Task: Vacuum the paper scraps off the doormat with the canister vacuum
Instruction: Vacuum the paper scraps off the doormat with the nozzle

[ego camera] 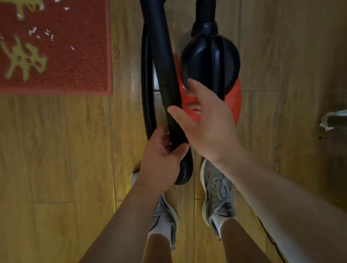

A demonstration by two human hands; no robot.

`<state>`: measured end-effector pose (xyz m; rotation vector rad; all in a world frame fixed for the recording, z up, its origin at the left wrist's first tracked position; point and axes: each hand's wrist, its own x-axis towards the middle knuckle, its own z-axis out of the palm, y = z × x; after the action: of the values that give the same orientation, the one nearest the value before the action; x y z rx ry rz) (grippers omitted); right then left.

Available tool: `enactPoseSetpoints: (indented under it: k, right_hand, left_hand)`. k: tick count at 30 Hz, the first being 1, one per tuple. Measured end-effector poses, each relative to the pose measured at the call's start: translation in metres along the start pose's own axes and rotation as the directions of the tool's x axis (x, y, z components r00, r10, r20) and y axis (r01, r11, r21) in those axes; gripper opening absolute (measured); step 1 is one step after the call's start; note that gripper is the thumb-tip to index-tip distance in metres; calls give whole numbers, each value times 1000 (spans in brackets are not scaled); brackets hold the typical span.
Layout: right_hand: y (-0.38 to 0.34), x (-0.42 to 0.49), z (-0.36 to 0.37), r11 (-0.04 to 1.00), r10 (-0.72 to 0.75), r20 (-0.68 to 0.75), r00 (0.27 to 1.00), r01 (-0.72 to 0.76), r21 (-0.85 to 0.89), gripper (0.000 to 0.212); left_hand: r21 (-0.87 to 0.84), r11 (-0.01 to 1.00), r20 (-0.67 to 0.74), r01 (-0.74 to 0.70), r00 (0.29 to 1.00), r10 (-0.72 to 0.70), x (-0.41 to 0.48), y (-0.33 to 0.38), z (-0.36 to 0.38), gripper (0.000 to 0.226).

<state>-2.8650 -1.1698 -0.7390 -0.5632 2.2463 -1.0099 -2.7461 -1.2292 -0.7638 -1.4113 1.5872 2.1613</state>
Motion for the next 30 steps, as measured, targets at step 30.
enactPoseSetpoints:
  k: [30]
  right_hand:
    - [-50, -13, 37, 996, -27, 273, 962, 4, 87, 17]
  left_hand:
    - [-219, 948, -146, -229, 969, 200, 29, 113, -113, 52]
